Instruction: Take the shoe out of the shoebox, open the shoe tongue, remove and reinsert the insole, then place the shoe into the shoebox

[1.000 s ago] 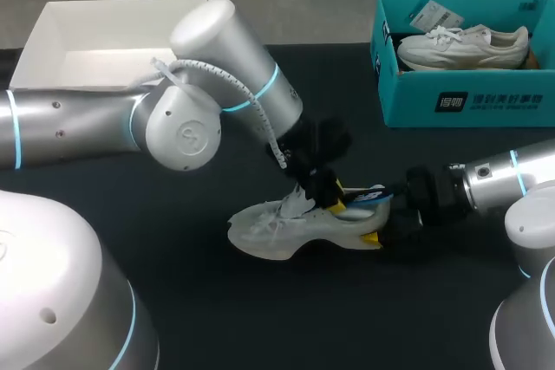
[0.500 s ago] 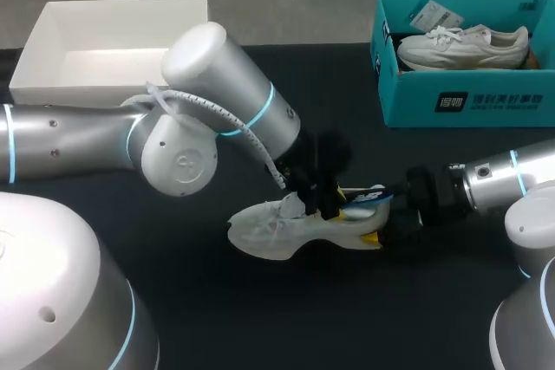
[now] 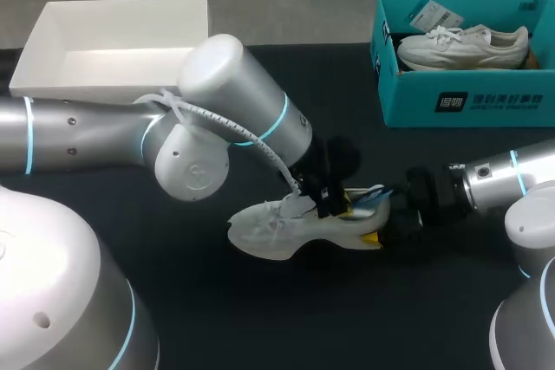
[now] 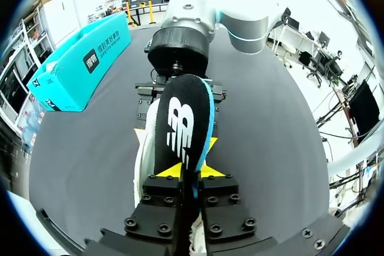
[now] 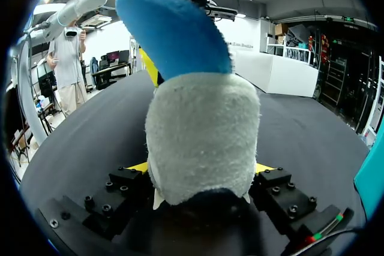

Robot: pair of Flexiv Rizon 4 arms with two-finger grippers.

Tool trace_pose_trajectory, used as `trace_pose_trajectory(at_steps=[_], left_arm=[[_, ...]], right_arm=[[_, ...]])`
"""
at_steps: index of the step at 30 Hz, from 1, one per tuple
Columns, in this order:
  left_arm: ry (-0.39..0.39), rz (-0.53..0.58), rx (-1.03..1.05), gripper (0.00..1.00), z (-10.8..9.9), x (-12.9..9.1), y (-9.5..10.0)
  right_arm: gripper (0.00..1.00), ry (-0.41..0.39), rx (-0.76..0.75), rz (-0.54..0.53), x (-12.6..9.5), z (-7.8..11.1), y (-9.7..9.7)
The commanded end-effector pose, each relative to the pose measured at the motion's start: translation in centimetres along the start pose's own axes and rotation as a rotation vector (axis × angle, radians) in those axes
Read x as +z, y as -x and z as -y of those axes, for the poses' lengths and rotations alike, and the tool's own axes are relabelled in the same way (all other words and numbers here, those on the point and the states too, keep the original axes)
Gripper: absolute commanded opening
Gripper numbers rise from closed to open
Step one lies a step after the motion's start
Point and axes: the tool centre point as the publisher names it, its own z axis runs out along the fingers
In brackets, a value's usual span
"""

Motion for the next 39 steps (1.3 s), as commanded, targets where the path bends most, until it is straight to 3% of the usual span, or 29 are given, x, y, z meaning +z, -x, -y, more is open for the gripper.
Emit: trace_pose_trajectory(at_steps=[1, 13, 28, 39], left_arm=[[-0.005, 0.019, -0.01, 0.0, 0.0, 0.0, 0.1], [-0.078, -0.048, -0.057, 0.0, 0.9, -4.1, -0.6], [-0.22, -0.14, -0.109, 0.0, 4.5, -8.1, -0.7], [-0.328, -0.257, -0.127, 0.0, 6.9, -12.4, -1.9]], right_arm=[[0.0, -0.004, 0.0, 0.002, 0.1, -0.1, -0.1], [0.0, -0.004, 0.0, 0.002, 0.1, -0.1, -0.1], [0.0, -0.004, 0.0, 0.002, 0.1, -0.1, -0.1], [0.0, -0.004, 0.0, 0.002, 0.1, -0.1, -0.1]])
